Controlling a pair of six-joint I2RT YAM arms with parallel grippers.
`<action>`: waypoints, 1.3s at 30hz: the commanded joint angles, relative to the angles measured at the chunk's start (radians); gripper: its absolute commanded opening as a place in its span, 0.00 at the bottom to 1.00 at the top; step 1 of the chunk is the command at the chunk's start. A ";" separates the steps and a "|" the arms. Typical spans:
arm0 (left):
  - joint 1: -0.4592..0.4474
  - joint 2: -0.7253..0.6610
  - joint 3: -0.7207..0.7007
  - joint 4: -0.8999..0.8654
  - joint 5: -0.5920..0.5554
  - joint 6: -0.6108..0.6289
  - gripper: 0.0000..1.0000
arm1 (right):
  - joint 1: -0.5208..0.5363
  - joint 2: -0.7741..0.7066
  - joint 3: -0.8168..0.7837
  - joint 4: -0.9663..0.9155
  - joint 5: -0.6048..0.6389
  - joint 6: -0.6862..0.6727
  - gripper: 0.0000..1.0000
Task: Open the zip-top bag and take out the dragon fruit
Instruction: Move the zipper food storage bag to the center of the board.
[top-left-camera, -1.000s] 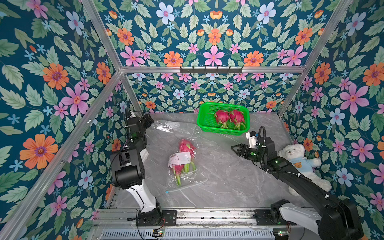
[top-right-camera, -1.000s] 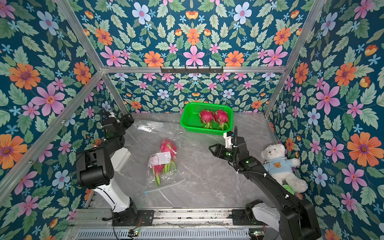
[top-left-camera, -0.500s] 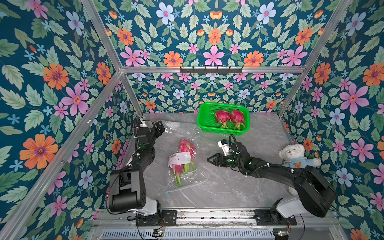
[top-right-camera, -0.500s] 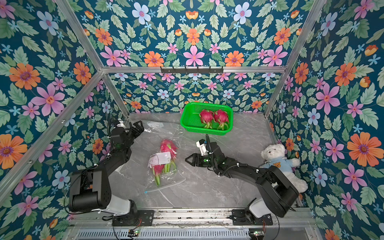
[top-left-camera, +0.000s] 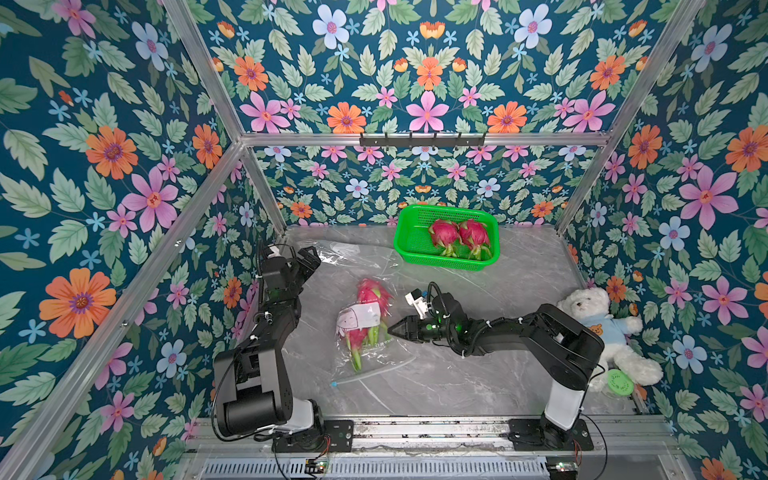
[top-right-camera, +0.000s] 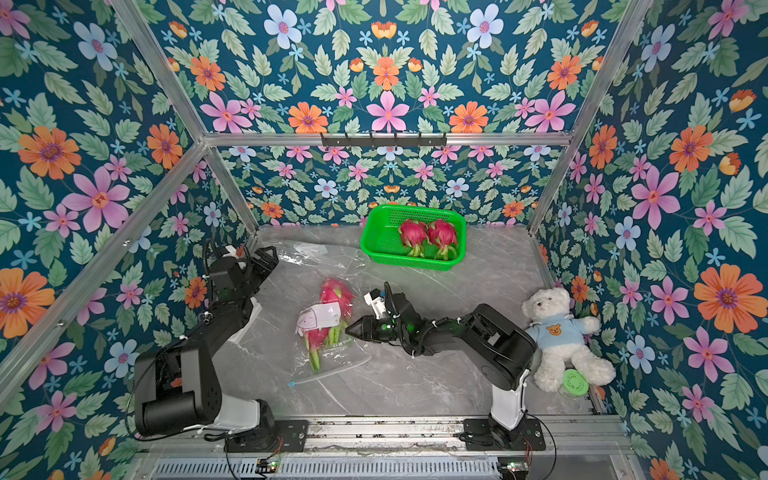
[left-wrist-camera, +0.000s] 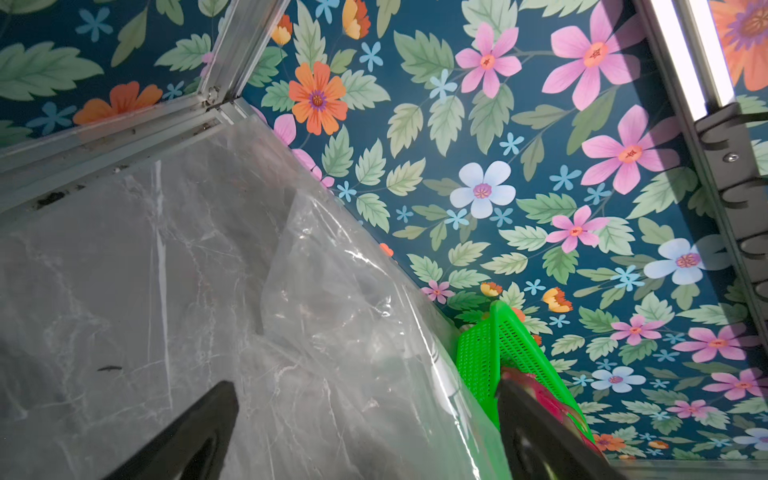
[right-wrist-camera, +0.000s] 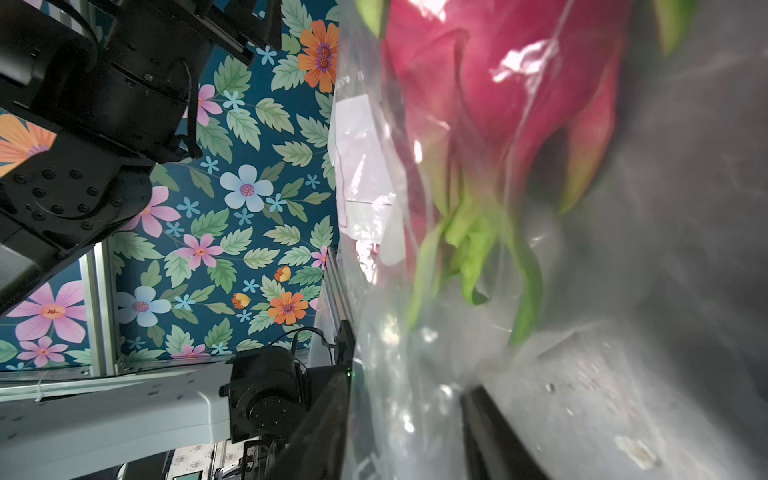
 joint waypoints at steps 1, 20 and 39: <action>0.003 -0.014 -0.054 0.104 0.058 -0.052 0.99 | -0.003 0.017 -0.005 0.129 -0.026 0.075 0.01; -0.393 -0.274 -0.223 -0.118 0.049 0.237 0.99 | -0.350 -0.575 -0.237 -0.365 0.166 -0.009 0.00; -0.823 -0.004 -0.320 0.098 0.226 0.092 0.98 | -0.478 -0.869 -0.354 -0.680 0.376 -0.042 0.07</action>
